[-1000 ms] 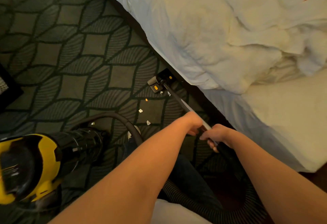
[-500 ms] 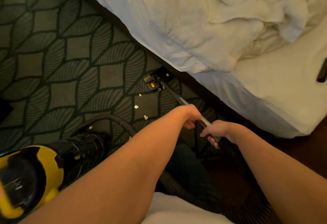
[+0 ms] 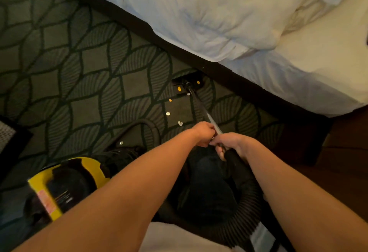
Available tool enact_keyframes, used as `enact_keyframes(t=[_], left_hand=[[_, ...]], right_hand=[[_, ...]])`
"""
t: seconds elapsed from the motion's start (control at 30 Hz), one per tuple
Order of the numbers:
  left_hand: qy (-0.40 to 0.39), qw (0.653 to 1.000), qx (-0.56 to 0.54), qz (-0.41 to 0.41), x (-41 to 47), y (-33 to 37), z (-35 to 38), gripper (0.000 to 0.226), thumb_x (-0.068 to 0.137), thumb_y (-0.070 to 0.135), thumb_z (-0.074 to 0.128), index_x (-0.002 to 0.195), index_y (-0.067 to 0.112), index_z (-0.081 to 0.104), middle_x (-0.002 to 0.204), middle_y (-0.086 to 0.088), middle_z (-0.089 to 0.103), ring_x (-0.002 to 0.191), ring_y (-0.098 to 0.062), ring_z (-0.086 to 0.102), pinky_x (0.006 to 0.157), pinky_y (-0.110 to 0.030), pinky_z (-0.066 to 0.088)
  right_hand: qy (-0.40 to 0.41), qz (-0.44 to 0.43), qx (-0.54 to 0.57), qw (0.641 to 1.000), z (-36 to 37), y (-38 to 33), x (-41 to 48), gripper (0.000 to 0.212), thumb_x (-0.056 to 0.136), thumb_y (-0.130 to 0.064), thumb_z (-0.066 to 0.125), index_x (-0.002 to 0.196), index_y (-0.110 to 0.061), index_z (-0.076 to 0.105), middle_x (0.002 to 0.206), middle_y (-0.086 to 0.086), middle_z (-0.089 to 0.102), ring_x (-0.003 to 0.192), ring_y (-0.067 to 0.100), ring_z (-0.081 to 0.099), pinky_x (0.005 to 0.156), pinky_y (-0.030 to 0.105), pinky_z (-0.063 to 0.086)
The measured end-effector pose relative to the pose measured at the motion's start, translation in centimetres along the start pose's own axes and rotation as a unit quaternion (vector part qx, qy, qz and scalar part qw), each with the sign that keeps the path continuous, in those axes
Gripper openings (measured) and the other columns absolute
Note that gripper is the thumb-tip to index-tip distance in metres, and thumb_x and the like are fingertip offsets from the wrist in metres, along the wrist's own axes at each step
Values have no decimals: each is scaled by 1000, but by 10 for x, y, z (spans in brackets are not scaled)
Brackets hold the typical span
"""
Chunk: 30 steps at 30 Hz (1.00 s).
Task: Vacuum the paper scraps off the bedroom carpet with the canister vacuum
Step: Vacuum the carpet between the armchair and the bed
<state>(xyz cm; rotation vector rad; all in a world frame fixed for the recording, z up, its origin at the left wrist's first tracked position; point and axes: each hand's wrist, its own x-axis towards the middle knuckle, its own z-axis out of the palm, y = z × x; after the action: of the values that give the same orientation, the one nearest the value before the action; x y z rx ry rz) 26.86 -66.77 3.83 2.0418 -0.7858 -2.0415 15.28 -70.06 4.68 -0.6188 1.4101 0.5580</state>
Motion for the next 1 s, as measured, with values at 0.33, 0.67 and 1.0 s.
enact_keyframes(t=[0.33,0.67,1.0], left_hand=[[50,978,-192,-67,-31,-79,-31,26,99,25,41,85,10,55,52,-4,49,53,-18,50,71,-36,48],[75,984,-144,-75,-69,-100,3,30,101,35,39,99,10,55,60,-5,49,48,-14,47,49,-24,43],[84,988,-106,-75,-82,-128,14,31,97,29,48,102,3,63,73,-11,62,65,-20,63,62,-31,54]], right_hand=[[-35,17,210,977,106,16,0,8,95,-8,53,87,-7,52,60,4,46,38,8,43,35,15,40],[-71,30,213,974,119,63,-7,8,94,-3,48,91,-4,56,52,4,48,34,7,42,34,15,39],[-73,33,210,974,139,96,-9,12,91,1,43,83,-6,48,56,1,37,33,6,38,33,15,37]])
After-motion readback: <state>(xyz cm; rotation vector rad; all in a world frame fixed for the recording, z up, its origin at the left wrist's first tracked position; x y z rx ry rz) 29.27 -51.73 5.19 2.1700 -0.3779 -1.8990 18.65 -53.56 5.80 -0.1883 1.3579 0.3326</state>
